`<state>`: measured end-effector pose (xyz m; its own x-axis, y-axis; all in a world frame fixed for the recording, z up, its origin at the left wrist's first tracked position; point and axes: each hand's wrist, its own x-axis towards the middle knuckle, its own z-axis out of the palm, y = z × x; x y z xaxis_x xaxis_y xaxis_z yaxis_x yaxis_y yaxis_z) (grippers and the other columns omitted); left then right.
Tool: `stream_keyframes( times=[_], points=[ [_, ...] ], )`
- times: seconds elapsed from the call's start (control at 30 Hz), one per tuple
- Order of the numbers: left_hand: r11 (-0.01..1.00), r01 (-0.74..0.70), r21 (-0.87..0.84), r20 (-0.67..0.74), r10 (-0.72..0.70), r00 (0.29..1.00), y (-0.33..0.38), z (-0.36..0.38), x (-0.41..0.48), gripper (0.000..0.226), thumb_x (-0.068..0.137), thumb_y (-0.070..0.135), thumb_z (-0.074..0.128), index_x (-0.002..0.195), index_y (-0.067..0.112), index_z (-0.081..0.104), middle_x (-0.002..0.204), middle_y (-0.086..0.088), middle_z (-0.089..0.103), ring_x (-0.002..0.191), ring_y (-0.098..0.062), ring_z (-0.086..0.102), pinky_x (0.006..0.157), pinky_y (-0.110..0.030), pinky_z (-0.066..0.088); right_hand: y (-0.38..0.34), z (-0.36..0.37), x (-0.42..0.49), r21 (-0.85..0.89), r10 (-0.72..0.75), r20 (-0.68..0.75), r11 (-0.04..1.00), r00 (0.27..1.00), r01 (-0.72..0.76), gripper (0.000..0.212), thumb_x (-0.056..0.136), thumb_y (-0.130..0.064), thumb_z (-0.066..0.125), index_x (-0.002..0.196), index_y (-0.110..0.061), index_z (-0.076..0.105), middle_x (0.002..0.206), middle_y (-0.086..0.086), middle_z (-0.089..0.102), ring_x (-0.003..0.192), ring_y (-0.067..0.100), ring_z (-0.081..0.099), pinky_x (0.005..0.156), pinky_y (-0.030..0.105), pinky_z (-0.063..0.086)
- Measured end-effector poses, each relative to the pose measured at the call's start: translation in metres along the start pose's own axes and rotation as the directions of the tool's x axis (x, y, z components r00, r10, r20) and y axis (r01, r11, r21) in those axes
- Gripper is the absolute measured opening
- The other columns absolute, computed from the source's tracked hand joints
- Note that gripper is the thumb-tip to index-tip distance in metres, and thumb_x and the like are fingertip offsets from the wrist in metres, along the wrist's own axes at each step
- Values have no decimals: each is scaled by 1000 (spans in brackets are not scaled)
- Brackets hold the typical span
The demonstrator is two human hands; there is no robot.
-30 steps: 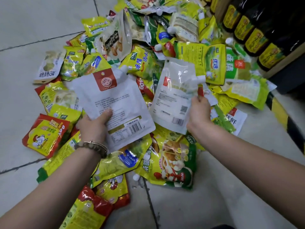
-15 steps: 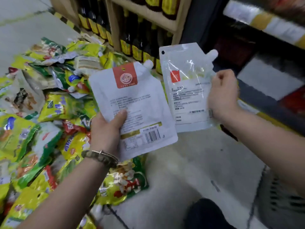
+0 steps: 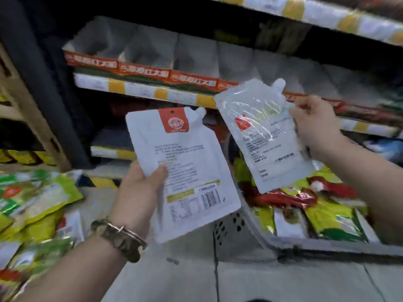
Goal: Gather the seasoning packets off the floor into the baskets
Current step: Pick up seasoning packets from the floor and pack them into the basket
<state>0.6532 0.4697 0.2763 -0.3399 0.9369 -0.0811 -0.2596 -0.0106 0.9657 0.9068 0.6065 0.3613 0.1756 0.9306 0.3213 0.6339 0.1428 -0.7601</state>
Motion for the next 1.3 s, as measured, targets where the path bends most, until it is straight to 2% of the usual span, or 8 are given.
stream_keyframes(
  times=[0.27, 0.4, 0.47, 0.57, 0.67, 0.8, 1.07, 1.3],
  points=[
    [892, -109, 438, 195, 24, 980, -18, 155, 28, 76, 94, 3, 48, 148, 34, 5, 129, 11, 47, 103, -13, 55, 83, -29, 44, 140, -89, 12, -39, 279, -166, 956, 946, -289, 9, 93, -15, 50, 101, -17, 53, 77, 4, 55, 50, 10, 50, 51, 26, 36],
    [504, -265, 822, 304, 6, 953, -48, 188, 44, 84, 91, -3, 42, 148, 31, -9, 156, -8, -8, 120, -26, 46, 78, -27, 42, 181, -77, 20, -18, 423, -223, 899, 878, -438, 23, 92, -4, 41, 105, -18, 53, 70, 7, 52, 55, 24, 46, 55, 29, 38],
    [238, -341, 909, 369, -83, 926, -59, 200, 48, 74, 94, 6, 42, 150, 27, -2, 150, -11, -31, 142, -33, 12, 100, -32, 36, 189, -69, 27, -35, 453, -229, 881, 862, -472, 34, 90, -1, 37, 115, -15, 56, 74, 13, 54, 59, 25, 47, 53, 29, 38],
    [-16, -435, 901, 421, -220, 880, -68, 215, 49, 64, 99, 40, 32, 151, 22, -2, 151, -18, -28, 142, -33, -20, 117, -46, 1, 182, -55, 23, -268, 276, -41, 923, 960, -276, 32, 98, -18, 41, 127, -16, 54, 113, 18, 58, 94, 32, 57, 75, 36, 46],
    [-128, -495, 859, 433, -335, 837, -75, 226, 49, 73, 94, 60, 21, 149, 23, -10, 152, -16, -26, 142, -33, -21, 113, -56, -8, 169, -44, 6, -632, 111, 332, 763, 937, 134, 42, 99, -40, 28, 134, -29, 49, 151, 10, 32, 138, 26, 28, 111, 46, 21],
    [-168, -488, 856, 384, -425, 820, -84, 235, 60, 82, 88, 71, 17, 147, 25, -18, 151, -16, -28, 142, -37, -18, 112, -58, -7, 165, -29, 8, -694, 224, 545, 660, 808, 286, 50, 101, -40, 23, 150, -32, 15, 160, 0, 7, 147, 24, 2, 116, 50, 7],
    [-145, -401, 904, 300, -452, 840, -82, 232, 80, 83, 87, 73, 16, 147, 27, -18, 153, -14, -25, 143, -36, -14, 117, -49, -4, 165, -12, 24, -727, 276, 548, 624, 790, 287, 54, 100, -45, 19, 151, -31, 7, 160, 1, 1, 147, 27, -1, 116, 52, 4],
    [-54, -540, 840, 500, -309, 809, -49, 213, 64, 69, 92, 57, 34, 149, 24, 13, 158, -8, 4, 142, -26, 21, 112, -44, 24, 133, -22, 6, -700, 167, 547, 630, 820, 338, 60, 100, -45, 28, 152, -24, 5, 158, 8, 13, 140, 29, 27, 106, 42, 32]
  ],
)
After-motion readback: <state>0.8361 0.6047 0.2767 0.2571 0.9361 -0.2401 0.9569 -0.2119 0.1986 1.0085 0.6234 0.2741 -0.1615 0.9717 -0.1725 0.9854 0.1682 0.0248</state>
